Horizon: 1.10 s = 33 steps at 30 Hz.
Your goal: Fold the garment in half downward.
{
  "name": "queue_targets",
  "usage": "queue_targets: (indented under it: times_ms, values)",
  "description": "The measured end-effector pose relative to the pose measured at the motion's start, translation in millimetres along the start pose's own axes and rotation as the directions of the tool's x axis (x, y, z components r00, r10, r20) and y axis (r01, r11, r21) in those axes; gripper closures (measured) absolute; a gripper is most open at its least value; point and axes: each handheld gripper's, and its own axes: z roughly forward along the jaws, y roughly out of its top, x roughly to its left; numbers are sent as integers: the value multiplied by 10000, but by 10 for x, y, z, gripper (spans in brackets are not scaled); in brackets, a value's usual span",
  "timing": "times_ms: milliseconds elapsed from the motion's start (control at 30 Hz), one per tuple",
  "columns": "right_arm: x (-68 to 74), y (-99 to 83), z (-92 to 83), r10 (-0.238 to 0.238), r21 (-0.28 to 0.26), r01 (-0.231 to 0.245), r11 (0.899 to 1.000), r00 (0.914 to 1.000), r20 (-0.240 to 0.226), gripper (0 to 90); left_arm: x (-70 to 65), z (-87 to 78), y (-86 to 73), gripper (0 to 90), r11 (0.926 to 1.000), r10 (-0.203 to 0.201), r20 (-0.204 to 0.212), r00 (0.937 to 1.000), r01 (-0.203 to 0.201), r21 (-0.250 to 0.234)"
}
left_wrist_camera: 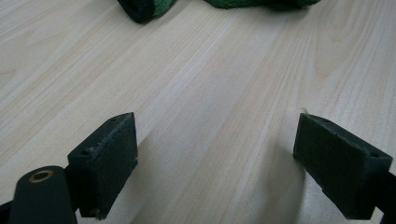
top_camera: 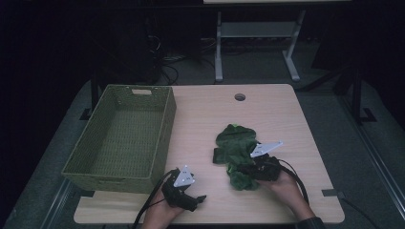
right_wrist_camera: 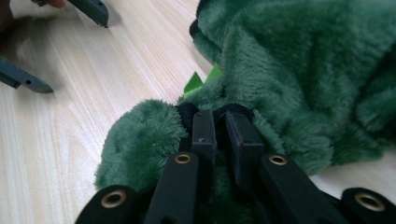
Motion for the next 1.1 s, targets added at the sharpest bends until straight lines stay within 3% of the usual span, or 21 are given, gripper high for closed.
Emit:
queue_targets:
  times_ms: [33,233,267,300,400,567,833,967,1100]
  values:
    - [5,12,16,337,323,-339,9989,9994,44,833,0,0,0,129,10000,-4,1,10000,4,0]
    - [53,29,34,79,492,-101,9987,9990,438,831,2,3,4,127,10000,12,4,10000,-12,9]
    - [52,26,30,41,413,-59,9991,9991,419,822,2,3,4,127,10000,8,-3,10000,-8,14]
    - [39,27,-19,-190,134,185,9997,9988,452,756,2,3,5,129,10000,-23,-11,10000,23,-2]
    - [25,46,-134,12,-305,2,9995,9990,439,674,7,6,21,135,9999,-95,3,10000,95,43]
    - [-6,91,-272,30,-725,7,9974,9987,513,618,6,4,109,138,9999,-142,132,9998,141,56]
    - [-144,190,-487,178,-1374,-92,9905,9979,617,517,84,-9,361,142,9990,-367,168,9992,371,-258]
    - [-208,257,-531,177,-1447,-46,9895,9958,895,496,176,28,513,142,9977,-577,182,9982,583,-341]
    - [-296,342,-531,297,-1421,-142,9898,9938,1073,476,319,64,699,141,9982,-475,-70,9988,473,-364]
